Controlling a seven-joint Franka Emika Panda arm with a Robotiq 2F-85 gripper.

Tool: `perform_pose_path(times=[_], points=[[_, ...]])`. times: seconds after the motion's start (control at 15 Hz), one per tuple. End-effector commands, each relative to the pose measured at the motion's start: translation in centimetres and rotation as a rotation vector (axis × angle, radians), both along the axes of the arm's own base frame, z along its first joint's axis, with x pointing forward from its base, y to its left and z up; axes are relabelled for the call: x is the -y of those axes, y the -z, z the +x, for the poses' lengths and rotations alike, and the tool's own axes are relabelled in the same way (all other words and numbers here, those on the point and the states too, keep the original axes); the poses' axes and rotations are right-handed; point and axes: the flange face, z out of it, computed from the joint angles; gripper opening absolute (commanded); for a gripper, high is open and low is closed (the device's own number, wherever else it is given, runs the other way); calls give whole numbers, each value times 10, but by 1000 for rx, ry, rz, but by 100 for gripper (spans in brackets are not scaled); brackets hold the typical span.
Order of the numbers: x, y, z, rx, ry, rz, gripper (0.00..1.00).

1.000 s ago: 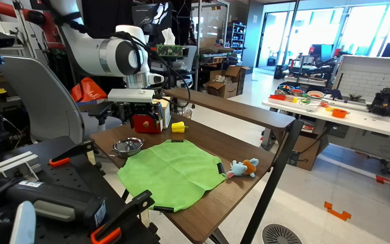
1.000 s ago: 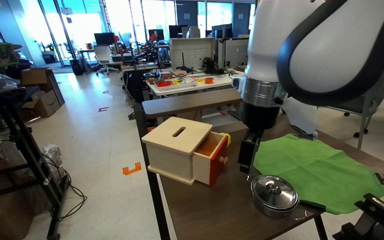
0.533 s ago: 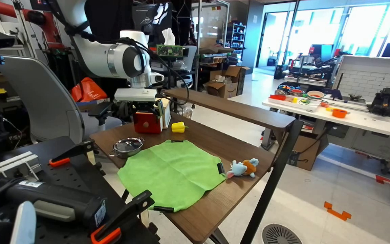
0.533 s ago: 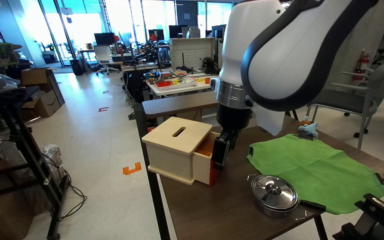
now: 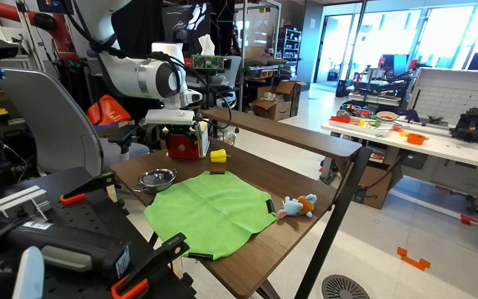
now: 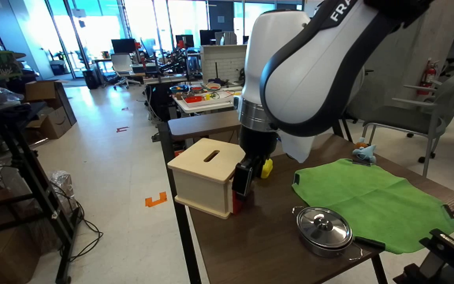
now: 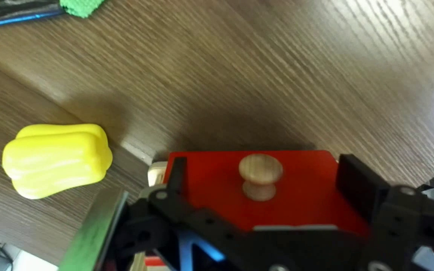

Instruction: Close the chest drawer

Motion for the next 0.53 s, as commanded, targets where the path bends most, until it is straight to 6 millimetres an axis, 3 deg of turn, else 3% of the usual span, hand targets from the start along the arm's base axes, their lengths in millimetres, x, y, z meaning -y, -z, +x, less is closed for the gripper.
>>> perform_pose_path(times=[0.0, 0.47], points=[[-13, 1, 10, 13, -23, 9, 100], [-10, -4, 13, 40, -19, 19, 100]])
